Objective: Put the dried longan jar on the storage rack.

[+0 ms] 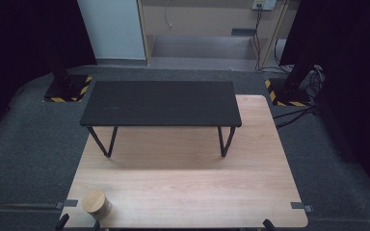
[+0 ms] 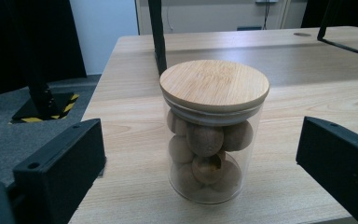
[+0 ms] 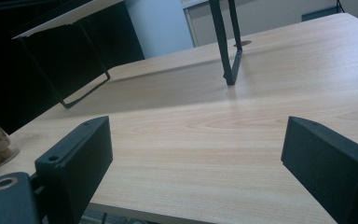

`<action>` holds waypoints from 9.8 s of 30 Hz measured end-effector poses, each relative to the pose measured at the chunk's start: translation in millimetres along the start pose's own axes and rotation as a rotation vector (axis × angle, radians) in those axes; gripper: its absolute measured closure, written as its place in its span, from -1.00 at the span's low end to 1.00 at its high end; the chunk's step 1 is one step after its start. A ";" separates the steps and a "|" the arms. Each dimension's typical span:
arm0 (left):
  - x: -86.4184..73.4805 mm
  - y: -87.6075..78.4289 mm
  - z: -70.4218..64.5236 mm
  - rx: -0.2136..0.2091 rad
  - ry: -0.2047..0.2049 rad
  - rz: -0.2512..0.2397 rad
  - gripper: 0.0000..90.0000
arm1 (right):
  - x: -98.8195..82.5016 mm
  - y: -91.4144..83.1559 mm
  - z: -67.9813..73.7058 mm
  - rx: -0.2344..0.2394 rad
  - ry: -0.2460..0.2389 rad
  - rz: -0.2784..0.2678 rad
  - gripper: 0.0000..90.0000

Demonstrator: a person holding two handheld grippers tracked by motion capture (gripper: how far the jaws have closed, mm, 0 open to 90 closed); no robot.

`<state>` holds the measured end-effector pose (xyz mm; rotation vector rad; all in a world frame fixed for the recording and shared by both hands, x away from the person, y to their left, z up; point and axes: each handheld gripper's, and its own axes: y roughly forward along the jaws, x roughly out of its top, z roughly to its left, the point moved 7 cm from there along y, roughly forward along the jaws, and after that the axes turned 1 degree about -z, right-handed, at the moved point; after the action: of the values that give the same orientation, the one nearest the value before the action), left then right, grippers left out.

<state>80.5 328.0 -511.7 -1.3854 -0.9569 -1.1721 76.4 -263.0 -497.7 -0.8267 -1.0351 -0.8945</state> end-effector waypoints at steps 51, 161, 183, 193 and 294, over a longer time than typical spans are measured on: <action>-3.6 53.1 6.0 -0.069 -0.005 0.046 -0.45 | -5.7 12.9 -6.1 -0.033 0.019 0.035 -0.80; 263.2 216.9 56.5 -0.220 0.020 -0.008 -0.45 | 7.6 28.9 -5.4 -0.048 0.001 0.034 -0.79; 255.8 245.4 56.7 -0.200 0.018 0.009 -0.45 | 9.4 26.0 -5.8 -0.064 -0.001 0.032 -0.79; 255.1 247.4 56.2 -0.188 0.026 0.004 -0.45 | 8.4 26.2 -5.0 -0.066 0.001 0.033 -0.79; 51.6 63.4 34.8 -0.017 -0.112 -0.005 -0.94 | 30.7 57.7 -2.3 0.019 -0.057 0.029 -0.81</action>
<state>157.7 350.9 -474.0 -1.4753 -1.0315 -1.1182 137.0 -248.4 -477.7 -0.8531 -1.0766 -0.8391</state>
